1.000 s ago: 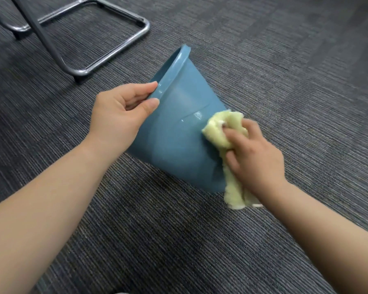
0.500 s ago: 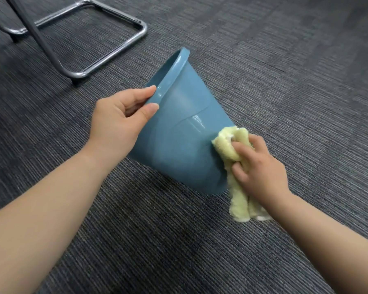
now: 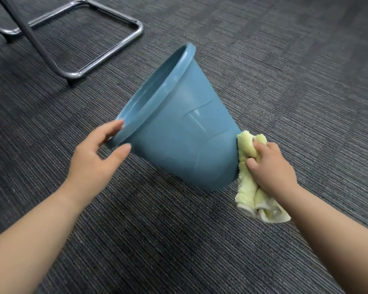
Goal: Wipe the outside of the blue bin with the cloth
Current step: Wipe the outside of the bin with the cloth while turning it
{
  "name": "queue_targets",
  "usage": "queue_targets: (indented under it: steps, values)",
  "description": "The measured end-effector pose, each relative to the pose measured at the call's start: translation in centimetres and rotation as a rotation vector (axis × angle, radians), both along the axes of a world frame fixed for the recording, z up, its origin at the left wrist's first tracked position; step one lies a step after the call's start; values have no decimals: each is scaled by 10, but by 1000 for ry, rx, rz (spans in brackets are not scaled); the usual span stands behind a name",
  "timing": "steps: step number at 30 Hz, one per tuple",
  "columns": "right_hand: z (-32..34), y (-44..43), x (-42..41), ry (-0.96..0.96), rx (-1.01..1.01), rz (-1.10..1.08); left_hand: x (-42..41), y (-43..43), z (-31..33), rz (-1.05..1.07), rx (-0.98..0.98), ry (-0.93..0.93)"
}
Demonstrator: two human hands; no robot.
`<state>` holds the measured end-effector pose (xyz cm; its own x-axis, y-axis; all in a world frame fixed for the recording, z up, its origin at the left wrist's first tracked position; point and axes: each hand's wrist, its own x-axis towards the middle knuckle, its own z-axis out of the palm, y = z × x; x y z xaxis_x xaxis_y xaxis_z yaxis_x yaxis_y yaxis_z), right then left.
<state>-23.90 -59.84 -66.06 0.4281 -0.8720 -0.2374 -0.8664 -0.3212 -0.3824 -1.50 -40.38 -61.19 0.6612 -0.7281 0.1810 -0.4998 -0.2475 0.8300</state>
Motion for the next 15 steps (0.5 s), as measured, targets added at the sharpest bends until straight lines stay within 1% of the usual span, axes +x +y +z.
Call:
queue_targets:
  steps: [2,5,11,15]
  values:
    - [-2,0,-3,-9,15,-16,1,9,-6,51,41,-6]
    - [-2,0,-4,-40,35,-45,-1,5,-6,67,44,-55]
    - [8,-8,-7,-180,16,-83,-16,-18,12,115,-90,-50]
    - [11,-3,-6,-182,3,-37,-19,-24,22,144,-135,-3]
